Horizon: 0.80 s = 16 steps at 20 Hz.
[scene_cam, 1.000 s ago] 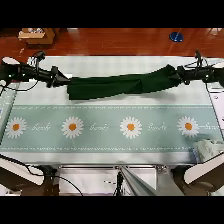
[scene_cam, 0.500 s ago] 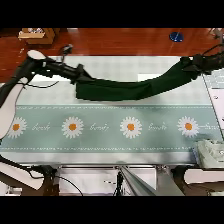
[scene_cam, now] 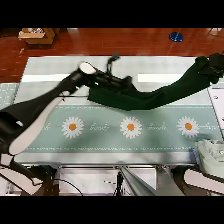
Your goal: Fold the shirts.
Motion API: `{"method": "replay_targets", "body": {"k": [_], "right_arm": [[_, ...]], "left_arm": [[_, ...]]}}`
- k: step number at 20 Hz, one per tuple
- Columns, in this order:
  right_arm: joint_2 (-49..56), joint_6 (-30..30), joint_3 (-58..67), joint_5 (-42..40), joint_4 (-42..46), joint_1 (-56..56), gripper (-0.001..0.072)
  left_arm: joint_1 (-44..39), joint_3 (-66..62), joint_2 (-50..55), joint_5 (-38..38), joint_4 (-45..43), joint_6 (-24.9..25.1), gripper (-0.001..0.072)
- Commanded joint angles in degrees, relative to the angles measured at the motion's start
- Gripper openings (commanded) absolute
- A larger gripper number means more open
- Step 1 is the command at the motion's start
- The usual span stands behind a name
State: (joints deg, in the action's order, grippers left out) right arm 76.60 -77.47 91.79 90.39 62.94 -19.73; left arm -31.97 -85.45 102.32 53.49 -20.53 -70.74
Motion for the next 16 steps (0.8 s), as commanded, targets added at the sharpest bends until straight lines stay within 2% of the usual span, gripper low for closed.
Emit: {"method": "replay_targets", "body": {"k": [1,8,11,16], "right_arm": [[-1.8,-1.2,0.0,1.5,2.2,1.4,0.0034],[-2.7,-2.0,0.0,4.4,2.6,6.9,0.0034],[-4.3,-3.0,0.0,3.8,2.4,8.5,0.0034],[-7.6,-3.6,0.0,3.5,0.4,8.8,0.0034]], "left_arm": [[-6.7,0.0,2.5,-7.3,4.9,-0.1,0.0027],[-9.5,0.0,9.6,-11.0,7.5,1.0,0.0027],[-10.3,0.0,11.7,-10.0,7.5,1.0,0.0027],[-13.4,-1.9,14.6,-10.9,14.2,2.8,0.0026]]}}
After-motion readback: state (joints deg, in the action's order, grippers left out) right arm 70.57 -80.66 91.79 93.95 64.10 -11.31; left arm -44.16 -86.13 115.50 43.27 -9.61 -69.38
